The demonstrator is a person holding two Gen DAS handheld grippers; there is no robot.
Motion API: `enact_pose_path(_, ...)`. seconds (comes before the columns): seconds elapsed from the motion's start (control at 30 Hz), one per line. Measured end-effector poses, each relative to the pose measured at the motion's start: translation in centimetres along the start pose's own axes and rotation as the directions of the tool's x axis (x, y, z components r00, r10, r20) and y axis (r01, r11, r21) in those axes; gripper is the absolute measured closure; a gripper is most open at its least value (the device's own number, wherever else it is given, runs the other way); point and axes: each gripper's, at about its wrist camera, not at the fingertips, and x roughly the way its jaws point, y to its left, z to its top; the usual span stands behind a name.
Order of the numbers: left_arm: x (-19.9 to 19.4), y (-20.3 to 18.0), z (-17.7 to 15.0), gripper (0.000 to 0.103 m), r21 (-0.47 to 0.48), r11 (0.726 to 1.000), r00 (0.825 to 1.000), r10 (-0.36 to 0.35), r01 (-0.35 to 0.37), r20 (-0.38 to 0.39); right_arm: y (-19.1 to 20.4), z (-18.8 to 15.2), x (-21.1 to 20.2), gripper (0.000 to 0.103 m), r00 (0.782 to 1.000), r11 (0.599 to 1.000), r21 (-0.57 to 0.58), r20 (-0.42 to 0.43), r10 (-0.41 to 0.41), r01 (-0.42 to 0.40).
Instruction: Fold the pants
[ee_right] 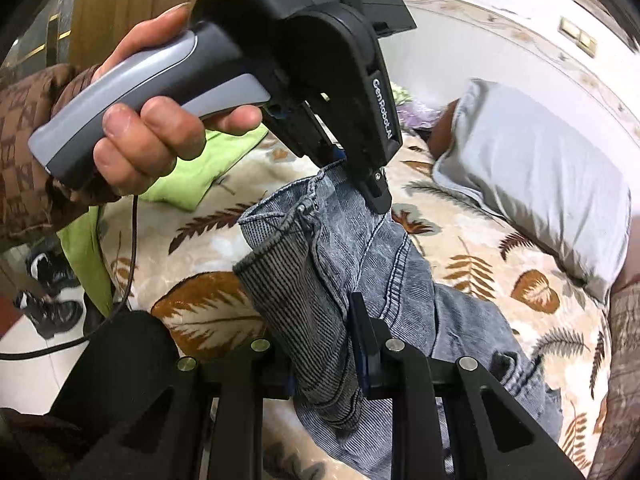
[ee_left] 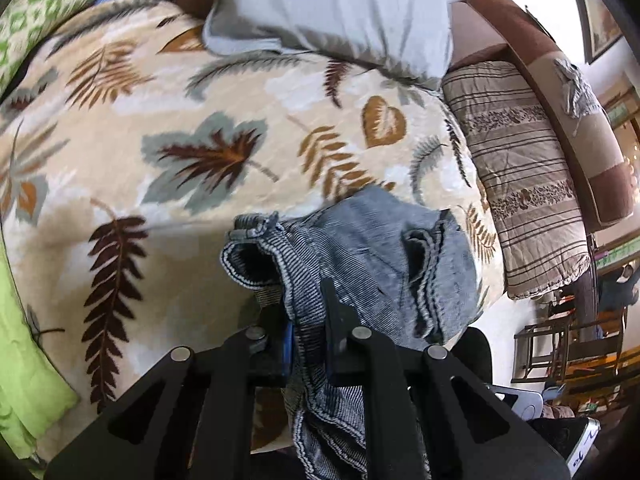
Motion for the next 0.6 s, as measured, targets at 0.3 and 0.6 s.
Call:
enact_pose_path(0.3, 0.6, -6.3, 1.9, 0.097, 0.047, 0.998, 0.999, 0.029, -0.030, 0.020, -5.1, -1.6, -3.6, 0.082, 0.999, 0.990, 0.143, 0.052, -0.003, -0.005)
enact_pose_path(0.6, 3.5, -13.3, 3.4, 0.097, 0.103, 0.994, 0.999, 0.041, -0.038, -0.021, -10.0, -4.1, -7.0, 0.088, 0.996, 0.964, 0.267, 0.090, -0.025, 0.000)
